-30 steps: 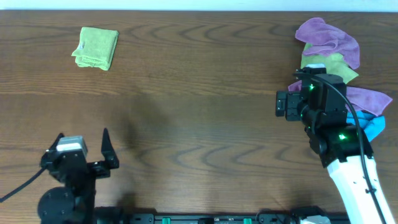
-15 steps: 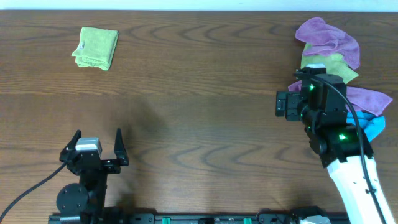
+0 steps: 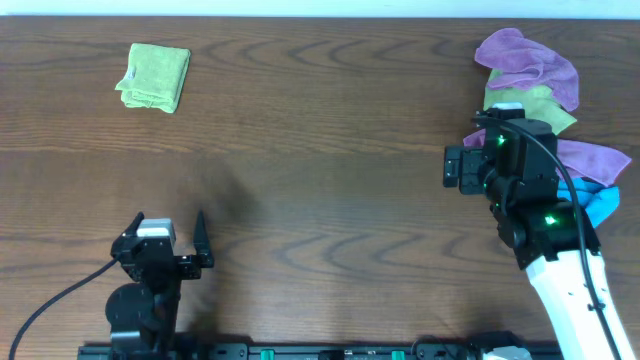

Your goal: Fold the cloth

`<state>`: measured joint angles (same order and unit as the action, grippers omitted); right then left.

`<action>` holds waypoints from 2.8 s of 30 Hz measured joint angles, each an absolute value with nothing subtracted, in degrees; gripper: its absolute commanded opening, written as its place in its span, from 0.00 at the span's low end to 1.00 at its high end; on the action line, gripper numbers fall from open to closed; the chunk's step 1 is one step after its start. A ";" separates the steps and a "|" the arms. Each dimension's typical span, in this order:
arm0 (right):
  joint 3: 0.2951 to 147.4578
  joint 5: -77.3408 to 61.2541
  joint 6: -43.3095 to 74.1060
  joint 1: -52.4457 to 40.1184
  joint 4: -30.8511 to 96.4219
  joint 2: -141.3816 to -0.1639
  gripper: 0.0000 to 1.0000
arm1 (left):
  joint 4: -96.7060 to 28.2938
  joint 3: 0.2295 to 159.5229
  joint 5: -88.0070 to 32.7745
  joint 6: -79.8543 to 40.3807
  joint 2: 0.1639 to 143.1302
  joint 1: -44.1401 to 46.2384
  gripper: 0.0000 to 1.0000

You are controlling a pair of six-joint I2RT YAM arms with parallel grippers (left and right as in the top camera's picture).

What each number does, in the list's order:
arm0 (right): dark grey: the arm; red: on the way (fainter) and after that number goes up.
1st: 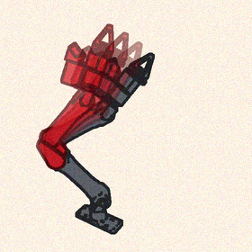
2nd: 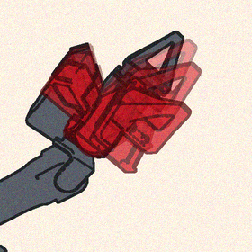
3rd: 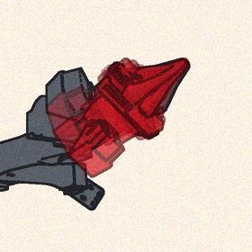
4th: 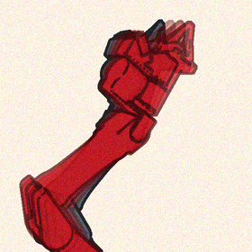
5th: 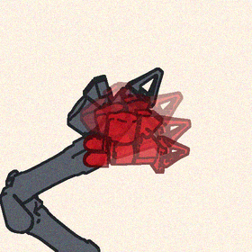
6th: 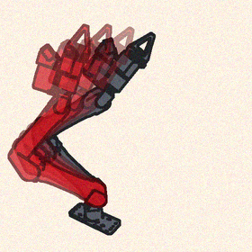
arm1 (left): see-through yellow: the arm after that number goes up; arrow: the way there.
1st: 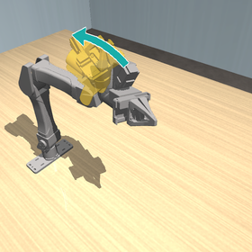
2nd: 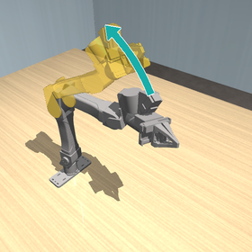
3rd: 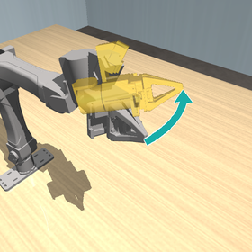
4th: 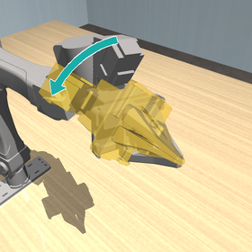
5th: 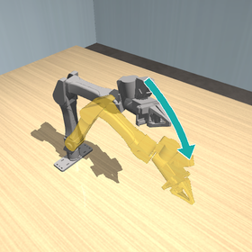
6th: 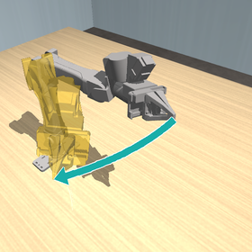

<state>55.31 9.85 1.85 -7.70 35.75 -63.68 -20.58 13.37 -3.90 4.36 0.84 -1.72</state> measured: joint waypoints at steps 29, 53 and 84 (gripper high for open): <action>55.31 9.89 1.85 -7.70 35.75 -63.68 0.99 | -16.86 6.68 -3.53 4.38 0.69 -1.78 0.95; 55.31 9.89 1.85 -7.70 35.75 -63.68 0.99 | -16.86 6.66 -2.57 4.38 0.69 -1.78 0.95; 47.00 11.70 -0.82 -7.73 39.40 -23.33 0.99 | -16.80 6.66 -2.55 4.38 0.62 -1.78 0.95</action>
<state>47.00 11.70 -0.82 -7.73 39.40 -23.33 -16.80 6.66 -2.55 4.38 0.62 -1.78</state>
